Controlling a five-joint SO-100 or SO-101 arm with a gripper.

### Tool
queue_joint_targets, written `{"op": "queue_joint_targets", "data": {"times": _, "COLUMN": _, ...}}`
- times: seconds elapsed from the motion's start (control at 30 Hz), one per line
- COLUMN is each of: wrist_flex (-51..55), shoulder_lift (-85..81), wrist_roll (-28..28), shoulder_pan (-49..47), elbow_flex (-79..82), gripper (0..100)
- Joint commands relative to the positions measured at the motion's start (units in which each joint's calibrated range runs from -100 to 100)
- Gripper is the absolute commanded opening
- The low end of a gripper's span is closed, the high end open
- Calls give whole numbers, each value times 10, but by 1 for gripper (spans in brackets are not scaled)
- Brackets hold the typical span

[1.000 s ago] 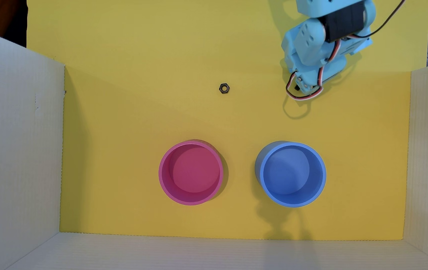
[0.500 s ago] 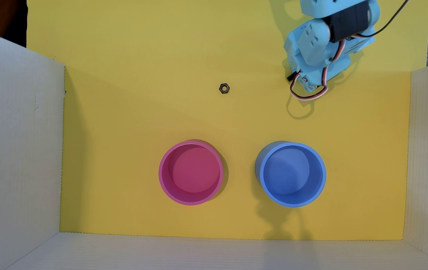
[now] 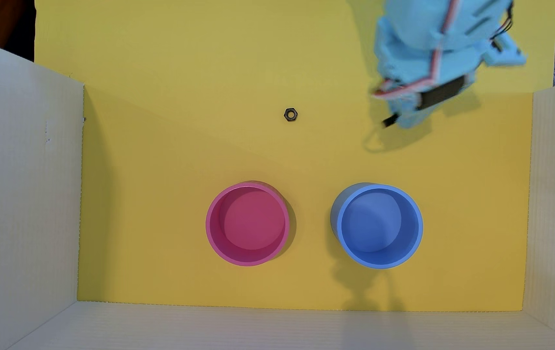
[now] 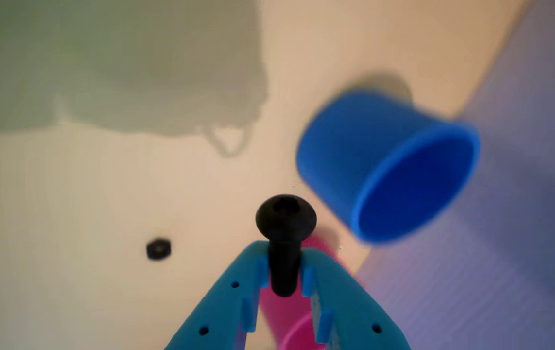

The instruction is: Pick up the bolt and place it in the pink box

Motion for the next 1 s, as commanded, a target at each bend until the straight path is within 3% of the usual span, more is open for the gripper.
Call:
{"op": "queue_joint_targets", "data": {"times": 0.0, "wrist_flex": -14, "shoulder_lift": -26, "wrist_roll": -22, "shoulder_pan": 83, "elbow_flex": -33, "gripper": 1}}
{"op": "queue_joint_targets", "data": {"times": 0.2, "wrist_flex": -75, "shoulder_lift": -24, "wrist_roll": -38, "shoulder_pan": 162, "elbow_flex": -48, "gripper": 1}}
{"op": "queue_joint_targets", "data": {"times": 0.73, "wrist_flex": -71, "shoulder_lift": 261, "wrist_roll": -48, "shoulder_pan": 231, "elbow_flex": -335, "gripper": 1}}
{"op": "queue_joint_targets", "data": {"times": 0.97, "wrist_flex": -71, "shoulder_lift": 323, "wrist_roll": -48, "shoulder_pan": 236, "elbow_flex": -369, "gripper": 2}}
